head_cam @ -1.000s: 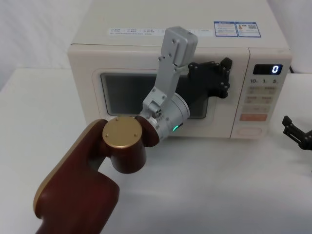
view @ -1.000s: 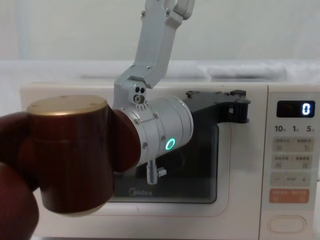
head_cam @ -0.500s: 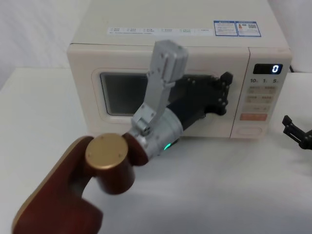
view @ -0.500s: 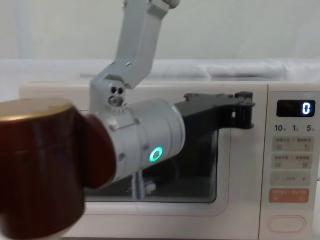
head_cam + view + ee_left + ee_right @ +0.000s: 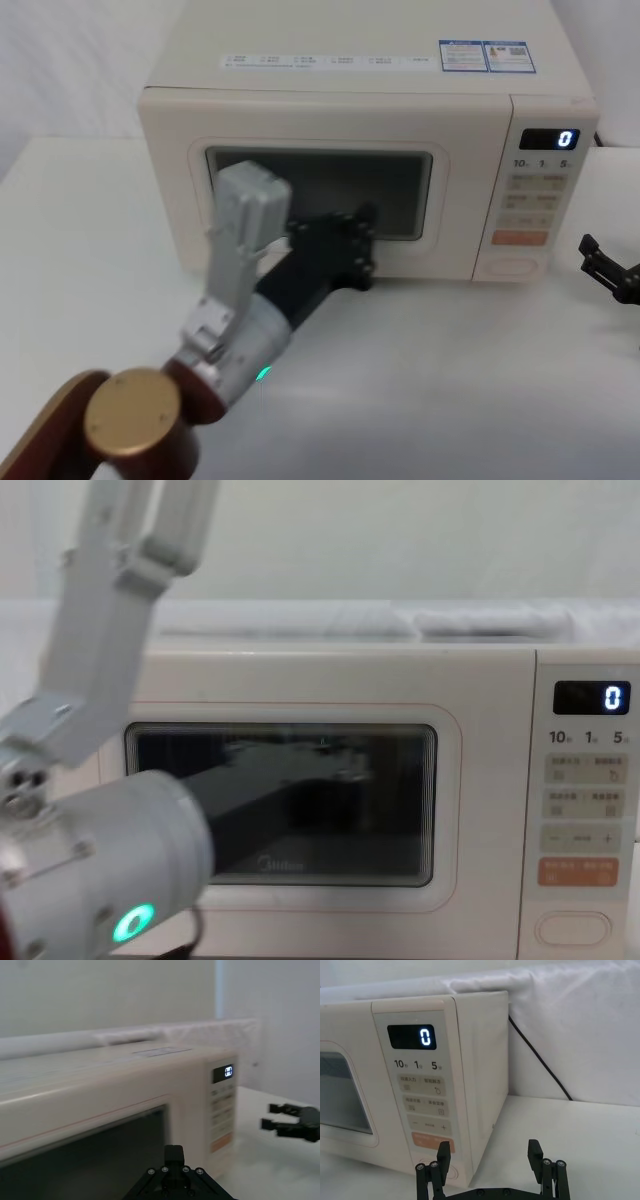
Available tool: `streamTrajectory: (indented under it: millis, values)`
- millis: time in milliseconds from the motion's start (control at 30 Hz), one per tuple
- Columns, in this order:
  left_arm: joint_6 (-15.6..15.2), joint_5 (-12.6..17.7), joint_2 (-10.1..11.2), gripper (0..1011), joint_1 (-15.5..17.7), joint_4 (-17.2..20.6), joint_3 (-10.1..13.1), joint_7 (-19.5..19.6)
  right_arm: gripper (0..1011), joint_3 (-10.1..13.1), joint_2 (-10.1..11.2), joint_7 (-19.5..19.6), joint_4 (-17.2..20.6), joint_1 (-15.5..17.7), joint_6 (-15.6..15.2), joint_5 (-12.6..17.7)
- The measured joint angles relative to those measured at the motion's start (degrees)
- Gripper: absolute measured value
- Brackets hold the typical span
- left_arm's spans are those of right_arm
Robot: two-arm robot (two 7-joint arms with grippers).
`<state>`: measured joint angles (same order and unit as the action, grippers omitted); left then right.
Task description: Press the button to open the microwave door with one hand; close the microwave door with the other hand.
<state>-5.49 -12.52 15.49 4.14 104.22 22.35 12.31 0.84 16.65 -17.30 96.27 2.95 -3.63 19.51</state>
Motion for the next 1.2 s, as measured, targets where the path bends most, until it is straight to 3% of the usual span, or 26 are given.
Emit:
streamTrajectory:
  millis: [267, 500, 900, 1200]
  values:
    - [4.0, 4.2, 0.7, 0, -7.5, 3.4, -5.5, -5.9, 1002, 0.0, 0.0, 0.0, 0.0, 0.0, 0.0, 0.0]
    - [6.5, 5.6, 0.1, 0, -12.0, 4.6, -10.9, -9.6, 1002, 0.0, 0.0, 0.0, 0.0, 0.0, 0.0, 0.0]
    - [8.6, 3.8, -1.1, 0, -16.1, 4.1, -19.8, -11.3, 1002, 0.0, 0.0, 0.0, 0.0, 0.0, 0.0, 0.0]
    - [8.6, 3.1, -2.7, 0, -17.2, 2.1, -22.4, -11.2, 1002, 0.0, 0.0, 0.0, 0.0, 0.0, 0.0, 0.0]
